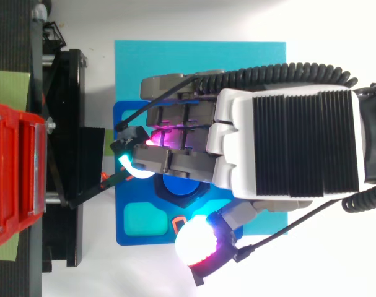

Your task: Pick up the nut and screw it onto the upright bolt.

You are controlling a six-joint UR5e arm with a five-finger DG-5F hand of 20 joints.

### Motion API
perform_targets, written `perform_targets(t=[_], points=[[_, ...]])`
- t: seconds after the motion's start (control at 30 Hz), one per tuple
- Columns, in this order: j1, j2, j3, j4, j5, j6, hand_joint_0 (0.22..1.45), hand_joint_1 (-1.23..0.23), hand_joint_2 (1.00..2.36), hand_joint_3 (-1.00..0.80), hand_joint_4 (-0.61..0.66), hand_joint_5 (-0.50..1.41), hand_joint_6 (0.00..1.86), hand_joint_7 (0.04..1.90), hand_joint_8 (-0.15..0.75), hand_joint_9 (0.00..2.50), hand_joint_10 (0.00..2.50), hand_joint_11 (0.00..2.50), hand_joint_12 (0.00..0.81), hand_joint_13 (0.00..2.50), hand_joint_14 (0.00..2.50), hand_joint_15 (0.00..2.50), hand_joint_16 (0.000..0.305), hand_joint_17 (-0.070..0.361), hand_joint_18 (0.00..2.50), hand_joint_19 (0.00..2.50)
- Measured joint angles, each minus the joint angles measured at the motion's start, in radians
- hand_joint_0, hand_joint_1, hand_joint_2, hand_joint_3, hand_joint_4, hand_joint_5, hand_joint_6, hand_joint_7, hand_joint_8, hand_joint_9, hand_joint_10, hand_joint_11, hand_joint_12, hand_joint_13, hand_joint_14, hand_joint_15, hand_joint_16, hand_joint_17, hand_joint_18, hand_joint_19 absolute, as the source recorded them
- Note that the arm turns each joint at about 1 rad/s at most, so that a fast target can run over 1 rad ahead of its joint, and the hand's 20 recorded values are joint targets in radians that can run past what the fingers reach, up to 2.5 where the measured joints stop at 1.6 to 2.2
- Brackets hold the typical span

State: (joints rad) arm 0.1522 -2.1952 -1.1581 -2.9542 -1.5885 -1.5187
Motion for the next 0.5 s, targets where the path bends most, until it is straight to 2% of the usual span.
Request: perform_targets(t=[0.23,0.4,0.5], points=[[-0.005,0.0,0.0,-0.002,-0.002,0.0,0.51,-0.36,1.0,-0.5,0.21,-0.01,0.5,1.29,0.246,1.05,0.0,0.0,0.166,0.9,0.0,0.0,0.012,0.026,0.5,0.0],[-0.013,0.0,0.0,-0.002,-0.003,0.0,0.52,-0.37,1.0,-0.5,0.16,0.02,0.5,1.52,0.258,1.14,0.0,0.0,0.162,0.96,0.0,0.0,0.009,0.021,0.58,0.0],[-0.018,0.0,0.0,-0.003,-0.005,0.0,0.52,-0.38,1.0,-0.5,0.15,0.02,0.52,1.53,0.26,1.19,0.0,0.0,0.153,1.0,0.0,0.0,0.009,0.02,0.62,0.0]])
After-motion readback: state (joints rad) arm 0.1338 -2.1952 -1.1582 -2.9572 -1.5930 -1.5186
